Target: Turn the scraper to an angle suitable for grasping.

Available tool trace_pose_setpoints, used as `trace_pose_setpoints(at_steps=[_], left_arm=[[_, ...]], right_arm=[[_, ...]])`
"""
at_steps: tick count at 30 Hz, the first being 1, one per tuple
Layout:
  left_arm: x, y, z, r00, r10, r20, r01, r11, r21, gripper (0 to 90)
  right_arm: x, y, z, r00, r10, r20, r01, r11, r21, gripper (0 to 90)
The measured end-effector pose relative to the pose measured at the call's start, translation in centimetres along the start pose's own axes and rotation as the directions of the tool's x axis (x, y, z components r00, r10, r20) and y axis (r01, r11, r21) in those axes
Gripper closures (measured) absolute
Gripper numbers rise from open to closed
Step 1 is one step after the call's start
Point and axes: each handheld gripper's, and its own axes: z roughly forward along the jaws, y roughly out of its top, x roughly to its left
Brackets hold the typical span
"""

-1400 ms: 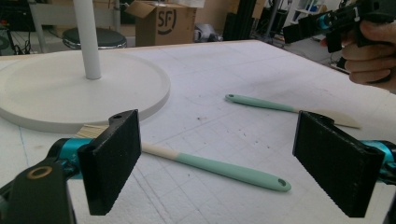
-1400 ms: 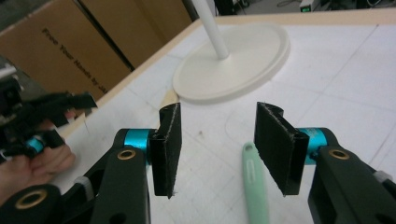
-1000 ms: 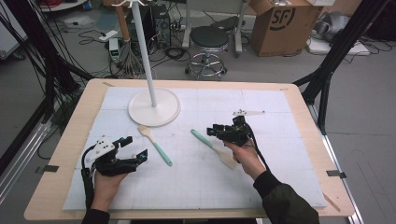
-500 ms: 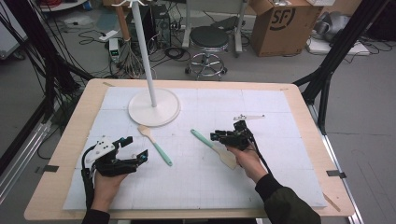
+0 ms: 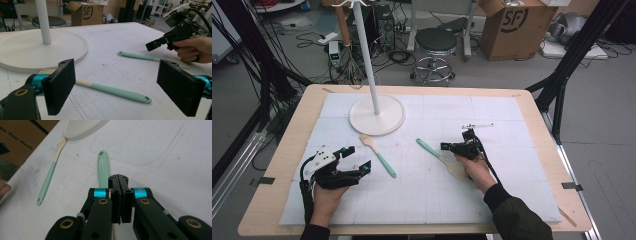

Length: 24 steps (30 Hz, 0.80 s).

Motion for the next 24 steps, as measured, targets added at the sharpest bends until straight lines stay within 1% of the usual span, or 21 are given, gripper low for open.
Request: trace_pose_setpoints(at_steps=[4, 7, 8, 9, 11, 12, 13, 15, 17, 20, 23, 24], left_arm=[[0.0, 0.0, 0.0, 1.0000, -0.001, -0.003, 0.001, 1.0000, 0.003, 16.1], [0.0, 0.0, 0.0, 1.0000, -0.003, 0.000, 0.003, 1.0000, 0.003, 16.1], [0.0, 0.0, 0.0, 1.0000, -0.001, 0.002, 0.001, 1.0000, 0.003, 16.1], [0.0, 0.0, 0.0, 1.0000, 0.001, -0.001, -0.001, 1.0000, 0.002, 16.1], [0.0, 0.0, 0.0, 1.0000, 0.003, -0.001, -0.003, 1.0000, 0.001, 16.1], [0.0, 0.0, -0.1, 1.0000, 0.003, -0.003, -0.003, 1.0000, 0.002, 16.0], [0.0, 0.0, -0.1, 1.0000, 0.002, -0.004, -0.002, 1.0000, 0.002, 16.1], [0.0, 0.0, -0.1, 1.0000, 0.002, -0.002, -0.002, 1.0000, 0.003, 16.1], [0.0, 0.0, 0.0, 1.0000, 0.003, -0.003, -0.003, 1.0000, 0.003, 16.1], [0.0, 0.0, 0.0, 1.0000, 0.004, -0.001, -0.004, 1.0000, 0.002, 16.1], [0.0, 0.1, -0.1, 1.0000, 0.002, -0.004, -0.002, 1.0000, 0.001, 16.1], [0.0, 0.1, 0.0, 1.0000, 0.003, -0.003, -0.003, 1.0000, 0.002, 16.1]], right_arm=[[-0.3, 0.3, 0.4, 0.9997, 0.023, 0.003, -0.023, 1.000, 0.010, 90.0], [-0.3, 0.7, 0.9, 0.9993, 0.033, 0.020, -0.034, 0.999, 0.029, 90.0], [-0.3, 0.7, 1.0, 0.9992, 0.036, 0.015, -0.037, 0.998, 0.042, 90.0], [-0.2, 0.8, 1.2, 0.9992, 0.032, 0.026, -0.033, 0.998, 0.058, 90.0], [-0.2, 1.0, 1.7, 0.9987, 0.030, 0.040, -0.034, 0.994, 0.107, 90.0], [-0.1, 1.1, 1.7, 0.9988, 0.027, 0.041, -0.031, 0.993, 0.112, 90.0], [0.0, 1.3, 1.7, 0.9983, 0.036, 0.046, -0.041, 0.991, 0.125, 90.0], [0.1, 1.5, 1.7, 0.9982, 0.025, 0.055, -0.033, 0.989, 0.146, 90.0], [0.1, 1.5, 1.7, 0.9981, 0.029, 0.054, -0.036, 0.988, 0.150, 89.9], [0.0, 1.6, 1.7, 0.9979, 0.049, 0.043, -0.055, 0.987, 0.154, 90.0], [0.1, 1.5, 1.9, 0.9982, 0.051, 0.030, -0.055, 0.985, 0.162, 89.9], [0.1, 1.5, 2.0, 0.9989, 0.041, 0.023, -0.044, 0.985, 0.165, 90.0]])
